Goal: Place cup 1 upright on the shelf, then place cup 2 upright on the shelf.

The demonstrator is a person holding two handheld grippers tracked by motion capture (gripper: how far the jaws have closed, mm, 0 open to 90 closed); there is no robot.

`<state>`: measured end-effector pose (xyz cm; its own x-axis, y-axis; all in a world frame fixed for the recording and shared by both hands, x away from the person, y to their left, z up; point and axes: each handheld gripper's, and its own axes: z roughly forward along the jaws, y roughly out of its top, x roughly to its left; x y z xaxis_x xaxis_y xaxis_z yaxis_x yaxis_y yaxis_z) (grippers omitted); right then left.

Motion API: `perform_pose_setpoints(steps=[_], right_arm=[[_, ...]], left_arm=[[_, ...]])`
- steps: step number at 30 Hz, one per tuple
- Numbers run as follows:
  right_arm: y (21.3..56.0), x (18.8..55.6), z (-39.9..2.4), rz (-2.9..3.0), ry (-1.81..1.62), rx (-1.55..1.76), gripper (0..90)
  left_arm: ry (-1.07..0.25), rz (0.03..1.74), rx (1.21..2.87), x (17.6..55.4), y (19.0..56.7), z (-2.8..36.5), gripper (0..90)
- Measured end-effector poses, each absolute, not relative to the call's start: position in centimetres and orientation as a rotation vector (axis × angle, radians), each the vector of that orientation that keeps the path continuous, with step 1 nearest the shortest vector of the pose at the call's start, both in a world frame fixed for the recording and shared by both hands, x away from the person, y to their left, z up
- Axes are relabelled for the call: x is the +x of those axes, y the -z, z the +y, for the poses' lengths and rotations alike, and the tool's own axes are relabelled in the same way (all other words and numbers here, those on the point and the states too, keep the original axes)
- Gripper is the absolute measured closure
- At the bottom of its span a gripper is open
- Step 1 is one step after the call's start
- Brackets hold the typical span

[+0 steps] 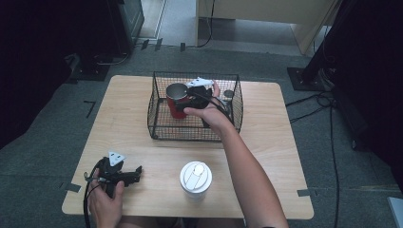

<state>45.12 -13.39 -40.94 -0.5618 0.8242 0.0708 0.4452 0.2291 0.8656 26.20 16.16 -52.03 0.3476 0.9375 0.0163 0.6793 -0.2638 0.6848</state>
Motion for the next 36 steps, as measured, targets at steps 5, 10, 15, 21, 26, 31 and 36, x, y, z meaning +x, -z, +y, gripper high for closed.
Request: perform_pose_setpoints(steps=[5,10,15,21,26,31,36], right_arm=[[40.0,43.9,-15.1,2.067,-1.300,1.178,0.0],[39.4,42.7,-17.0,2.040,-1.291,1.187,0.0],[38.9,41.2,-18.7,2.022,-1.306,1.180,0.0],[38.5,39.3,-20.8,1.986,-1.317,1.176,0.0],[38.8,37.3,-22.6,1.968,-1.322,1.196,0.0],[39.3,35.3,-24.2,1.950,-1.306,1.192,0.0],[39.9,33.0,-25.7,1.937,-1.269,1.192,0.0]], left_arm=[[-0.576,1.404,2.033,26.2,52.0,16.2,0.0],[-0.578,1.407,2.030,26.3,52.0,16.1,0.0],[-0.578,1.414,2.026,26.5,52.0,15.9,0.0],[-0.578,1.415,2.024,26.5,52.0,15.9,0.0],[-0.579,1.417,2.017,26.5,52.1,15.9,0.0],[-0.579,1.416,2.020,26.5,52.0,15.9,0.0],[-0.580,1.415,2.022,26.5,52.0,15.9,0.0]])
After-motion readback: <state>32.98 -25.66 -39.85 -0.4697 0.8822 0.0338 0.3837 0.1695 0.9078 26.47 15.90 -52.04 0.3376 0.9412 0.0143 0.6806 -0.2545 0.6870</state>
